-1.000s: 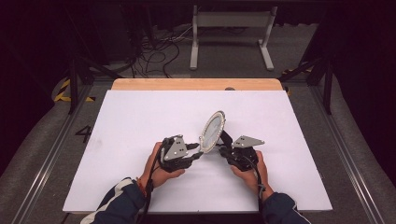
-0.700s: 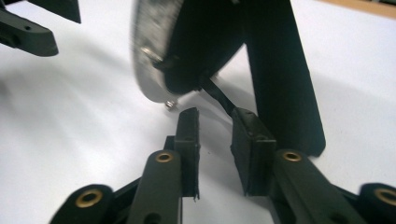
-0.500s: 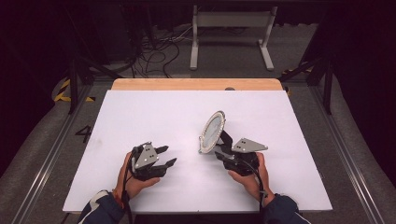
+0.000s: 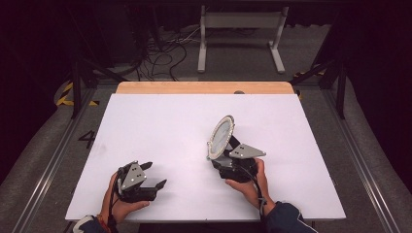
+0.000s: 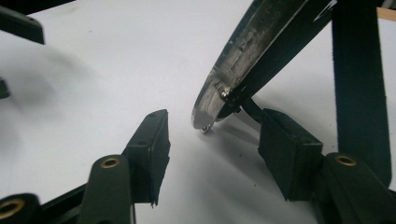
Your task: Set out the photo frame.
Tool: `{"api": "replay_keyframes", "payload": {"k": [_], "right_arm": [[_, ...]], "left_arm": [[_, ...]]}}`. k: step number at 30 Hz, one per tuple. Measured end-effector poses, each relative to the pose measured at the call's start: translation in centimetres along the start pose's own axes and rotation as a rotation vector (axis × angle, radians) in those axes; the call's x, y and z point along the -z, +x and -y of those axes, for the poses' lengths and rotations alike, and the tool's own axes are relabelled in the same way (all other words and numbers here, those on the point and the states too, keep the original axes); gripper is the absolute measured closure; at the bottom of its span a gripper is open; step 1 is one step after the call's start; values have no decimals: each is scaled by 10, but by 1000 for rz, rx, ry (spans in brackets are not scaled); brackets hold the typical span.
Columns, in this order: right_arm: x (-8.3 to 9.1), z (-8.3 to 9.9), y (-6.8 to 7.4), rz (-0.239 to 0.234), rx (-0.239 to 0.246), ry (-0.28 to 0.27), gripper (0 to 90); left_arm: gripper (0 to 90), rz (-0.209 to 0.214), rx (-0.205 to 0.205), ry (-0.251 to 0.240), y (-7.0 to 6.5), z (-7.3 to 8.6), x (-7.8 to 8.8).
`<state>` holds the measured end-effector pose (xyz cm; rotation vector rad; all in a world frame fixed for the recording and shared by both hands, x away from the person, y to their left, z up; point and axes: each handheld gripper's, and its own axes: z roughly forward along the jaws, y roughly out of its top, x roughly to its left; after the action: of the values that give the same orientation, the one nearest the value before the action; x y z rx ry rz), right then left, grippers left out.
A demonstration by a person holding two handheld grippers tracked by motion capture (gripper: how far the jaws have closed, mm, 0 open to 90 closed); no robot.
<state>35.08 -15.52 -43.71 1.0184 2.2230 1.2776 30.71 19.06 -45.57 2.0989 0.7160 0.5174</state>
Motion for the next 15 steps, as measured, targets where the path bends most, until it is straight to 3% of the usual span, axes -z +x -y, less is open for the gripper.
{"api": "replay_keyframes", "payload": {"k": [5, 8, 15], "right_arm": [[-8, -4, 0, -6, -12, -9, 363], [-13, -7, -1, -1, -35, -17, 343], [-23, -14, -1, 11, -82, -33, 338]], "left_arm": [[110, -4, -3, 13, -3, 2, 0], [84, -10, 17, 8, -3, 4, 3], [86, -26, 33, 15, -4, 9, 7]]}}
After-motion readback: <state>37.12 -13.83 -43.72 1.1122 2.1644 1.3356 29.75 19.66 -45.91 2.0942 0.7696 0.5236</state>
